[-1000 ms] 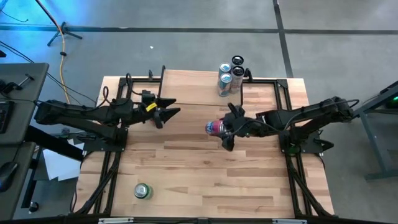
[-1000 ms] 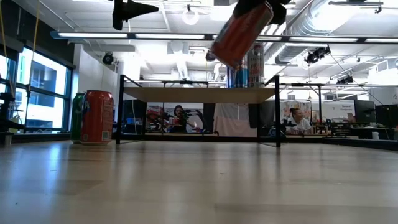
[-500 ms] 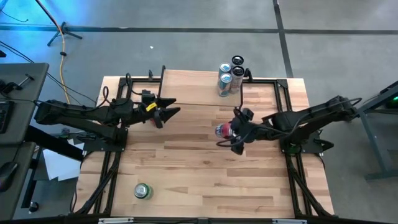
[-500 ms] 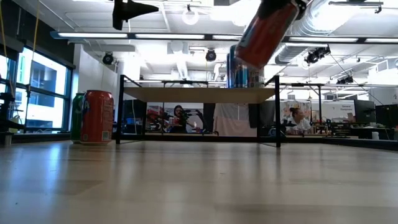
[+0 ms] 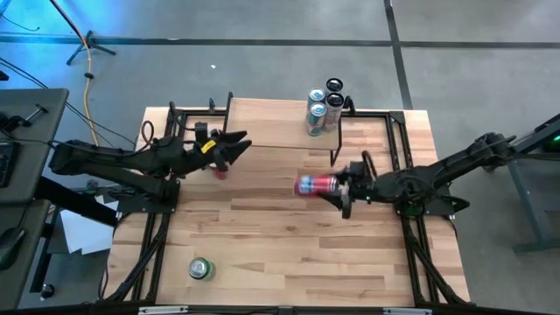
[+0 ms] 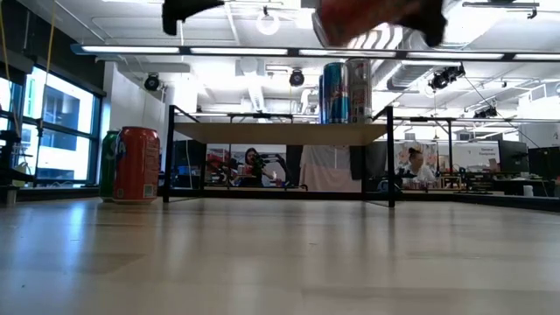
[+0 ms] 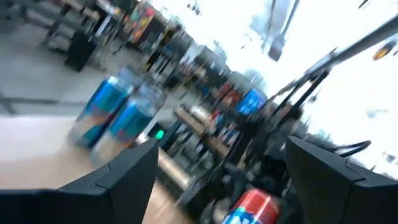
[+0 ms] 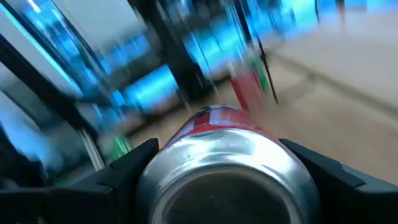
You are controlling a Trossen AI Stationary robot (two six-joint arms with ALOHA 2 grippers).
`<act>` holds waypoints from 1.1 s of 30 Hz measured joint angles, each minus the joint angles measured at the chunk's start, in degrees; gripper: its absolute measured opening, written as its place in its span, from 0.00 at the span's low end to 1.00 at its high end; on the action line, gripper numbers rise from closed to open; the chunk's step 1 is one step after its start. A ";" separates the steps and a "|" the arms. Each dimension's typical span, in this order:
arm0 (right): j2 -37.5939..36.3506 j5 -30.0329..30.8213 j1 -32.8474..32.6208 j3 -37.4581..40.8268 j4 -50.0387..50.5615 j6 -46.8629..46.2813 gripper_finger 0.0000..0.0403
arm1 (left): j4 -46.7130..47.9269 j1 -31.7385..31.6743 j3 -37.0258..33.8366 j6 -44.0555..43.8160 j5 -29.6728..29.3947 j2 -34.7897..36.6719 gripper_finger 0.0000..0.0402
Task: Place canned beverage on shelf
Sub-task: Put the bottom red soda can on the shelf
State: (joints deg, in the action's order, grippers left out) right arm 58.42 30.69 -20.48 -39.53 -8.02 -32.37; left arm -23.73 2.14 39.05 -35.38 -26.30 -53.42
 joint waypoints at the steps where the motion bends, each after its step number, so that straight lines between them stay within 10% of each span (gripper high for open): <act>1: 0.51 1.02 0.62 0.78 -5.59 2.49 0.72 | -2.39 -0.22 0.02 0.00 0.01 -0.60 0.77; 11: 8.15 -0.49 12.10 -6.76 -36.68 27.22 0.72 | -31.31 -3.07 0.07 -2.54 7.78 -13.88 0.77; 20: 15.37 -9.93 18.29 -19.79 -35.97 31.31 0.72 | -57.39 -4.44 1.81 -9.48 7.75 -27.03 0.77; 33: 23.73 -12.13 19.86 -30.27 -30.20 32.90 0.72 | -58.07 -5.05 12.86 -7.40 11.34 -33.32 0.77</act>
State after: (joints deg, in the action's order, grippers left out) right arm 82.15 18.57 -0.62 -69.80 -38.22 0.53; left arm -81.80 -2.92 51.91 -42.78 -14.96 -86.74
